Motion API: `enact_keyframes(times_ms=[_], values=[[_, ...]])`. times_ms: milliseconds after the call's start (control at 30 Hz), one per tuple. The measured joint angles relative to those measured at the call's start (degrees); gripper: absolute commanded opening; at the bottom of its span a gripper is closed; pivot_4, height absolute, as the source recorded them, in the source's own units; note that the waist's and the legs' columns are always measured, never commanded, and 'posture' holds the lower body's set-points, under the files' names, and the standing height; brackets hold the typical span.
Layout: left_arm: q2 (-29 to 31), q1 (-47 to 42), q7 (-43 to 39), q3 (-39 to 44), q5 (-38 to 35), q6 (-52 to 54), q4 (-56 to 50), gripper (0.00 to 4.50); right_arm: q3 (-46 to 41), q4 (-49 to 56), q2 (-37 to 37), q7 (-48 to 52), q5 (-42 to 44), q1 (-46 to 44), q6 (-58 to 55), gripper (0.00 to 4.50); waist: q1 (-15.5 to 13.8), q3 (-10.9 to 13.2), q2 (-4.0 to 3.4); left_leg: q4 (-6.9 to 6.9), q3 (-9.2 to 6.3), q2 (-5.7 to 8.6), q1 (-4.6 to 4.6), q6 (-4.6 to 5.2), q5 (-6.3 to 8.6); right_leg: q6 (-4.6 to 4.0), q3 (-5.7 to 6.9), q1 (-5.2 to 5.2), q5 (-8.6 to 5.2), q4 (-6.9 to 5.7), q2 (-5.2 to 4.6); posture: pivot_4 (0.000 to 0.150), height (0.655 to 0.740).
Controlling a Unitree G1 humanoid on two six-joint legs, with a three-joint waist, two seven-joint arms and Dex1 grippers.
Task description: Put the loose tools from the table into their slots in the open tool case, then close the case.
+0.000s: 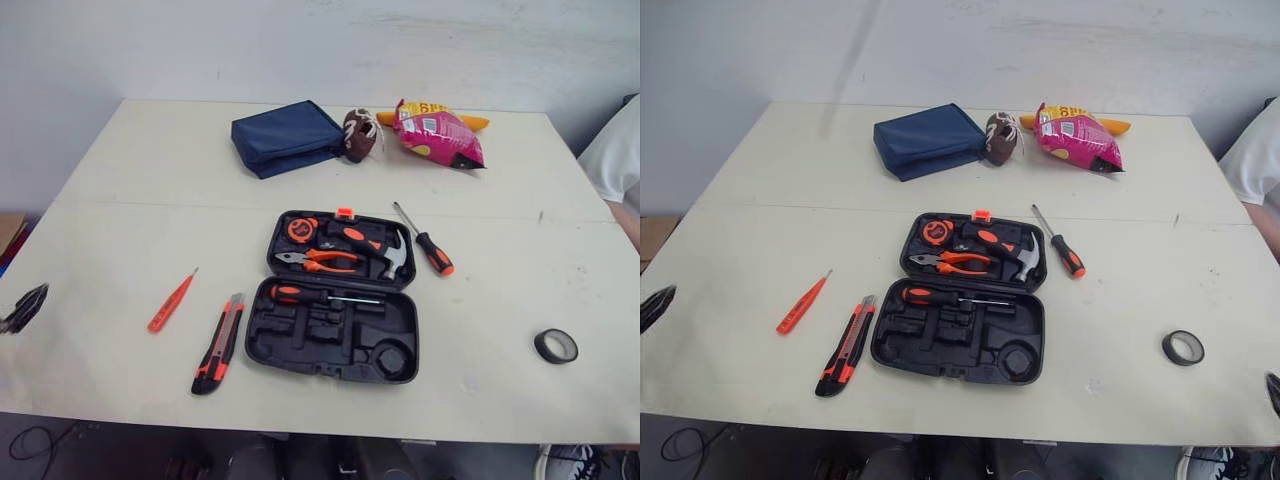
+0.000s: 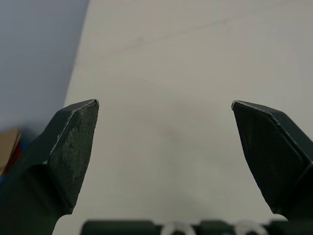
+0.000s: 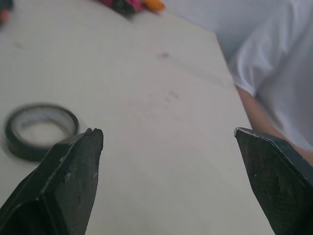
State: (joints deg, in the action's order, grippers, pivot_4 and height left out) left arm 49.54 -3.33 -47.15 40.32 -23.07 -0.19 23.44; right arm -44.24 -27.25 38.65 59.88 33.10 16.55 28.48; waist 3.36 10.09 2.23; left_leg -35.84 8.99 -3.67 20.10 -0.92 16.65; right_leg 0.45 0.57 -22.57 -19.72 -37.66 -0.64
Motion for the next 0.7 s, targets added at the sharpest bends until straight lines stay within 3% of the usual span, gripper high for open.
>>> enact_keyframes(times_ms=[167, 367, 567, 700], values=[[-2.0, -3.7, -0.6, -6.7, -3.5, 5.7, -12.4, 4.42, 6.7, 19.0, 0.2, -8.5, 0.2, -4.1, -13.1, 4.50, -0.1, 0.0, -0.07, 0.10, -0.02, -0.01, 0.08, -0.12, -0.28, 0.03, -0.01, -0.17, -0.05, -0.08, 0.12, 0.150, 0.7400], [-3.3, -7.7, -4.3, -17.4, -8.9, 14.3, -29.0, 4.42, 20.0, 37.5, 8.1, -20.8, 1.2, -12.7, -43.8, 4.50, 0.0, 0.0, -0.08, 0.07, 0.02, -0.01, 0.16, -0.14, -0.34, 0.06, -0.09, -0.23, -0.07, -0.10, 0.14, 0.150, 0.7400], [-2.1, -7.9, -7.6, -23.6, -13.0, 22.9, -37.1, 4.42, 30.7, 38.2, 9.9, -26.7, 3.7, -29.3, -67.6, 4.50, 0.1, 0.1, -0.13, 0.02, 0.02, -0.03, 0.18, -0.16, -0.40, 0.09, -0.15, -0.28, -0.09, -0.10, 0.21, 0.150, 0.7400], [-3.0, -10.2, -7.6, -26.6, -15.8, 26.9, -41.7, 4.42, 39.2, 35.1, 9.9, -26.9, 0.5, -37.1, -75.0, 4.50, -0.3, 0.1, -0.12, -0.05, 0.00, -0.01, 0.38, -0.13, -0.40, 0.10, -0.15, -0.43, -0.09, -0.10, 0.21, 0.150, 0.7400]])
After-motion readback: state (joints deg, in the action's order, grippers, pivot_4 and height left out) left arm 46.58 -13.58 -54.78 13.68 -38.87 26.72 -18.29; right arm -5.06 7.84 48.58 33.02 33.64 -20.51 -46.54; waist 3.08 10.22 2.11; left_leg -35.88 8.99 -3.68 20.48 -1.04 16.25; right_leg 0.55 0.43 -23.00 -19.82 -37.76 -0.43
